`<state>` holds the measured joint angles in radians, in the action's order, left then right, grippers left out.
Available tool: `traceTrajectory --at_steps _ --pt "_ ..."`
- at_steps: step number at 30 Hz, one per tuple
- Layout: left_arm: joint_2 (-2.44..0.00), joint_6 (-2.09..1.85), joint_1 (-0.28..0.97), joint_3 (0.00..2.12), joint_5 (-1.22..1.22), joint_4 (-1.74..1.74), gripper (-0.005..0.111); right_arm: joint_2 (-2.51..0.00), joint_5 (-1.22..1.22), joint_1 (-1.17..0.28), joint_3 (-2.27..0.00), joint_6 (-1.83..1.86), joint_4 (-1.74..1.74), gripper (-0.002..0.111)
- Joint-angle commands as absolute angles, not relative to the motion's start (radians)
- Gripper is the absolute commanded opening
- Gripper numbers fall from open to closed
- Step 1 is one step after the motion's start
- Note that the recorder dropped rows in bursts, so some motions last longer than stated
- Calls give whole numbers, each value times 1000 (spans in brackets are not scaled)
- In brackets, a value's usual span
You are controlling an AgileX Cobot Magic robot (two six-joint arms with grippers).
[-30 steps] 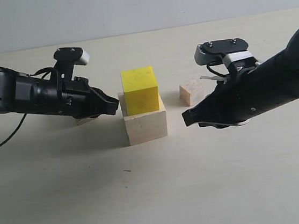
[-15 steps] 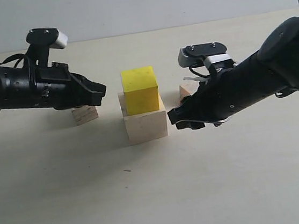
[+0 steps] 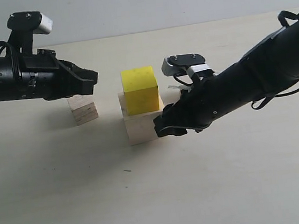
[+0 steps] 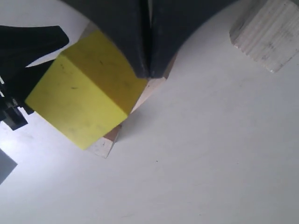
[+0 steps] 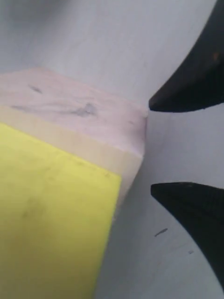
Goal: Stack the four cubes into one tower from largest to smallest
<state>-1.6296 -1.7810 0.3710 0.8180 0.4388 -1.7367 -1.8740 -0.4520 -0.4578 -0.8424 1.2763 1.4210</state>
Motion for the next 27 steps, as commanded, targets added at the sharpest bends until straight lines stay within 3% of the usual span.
traceTrajectory --at_steps 1,12,27 --pt "-1620 -1773 368 815 436 -1744 0 -1892 -449 -454 -853 1396 1540 47" --pt "-1620 -1773 368 815 436 -1744 0 -1920 -489 -454 -853 1552 1744 46" --pt "-1620 -1762 368 815 431 -1744 0 -1920 -485 -454 -855 1587 1744 46"
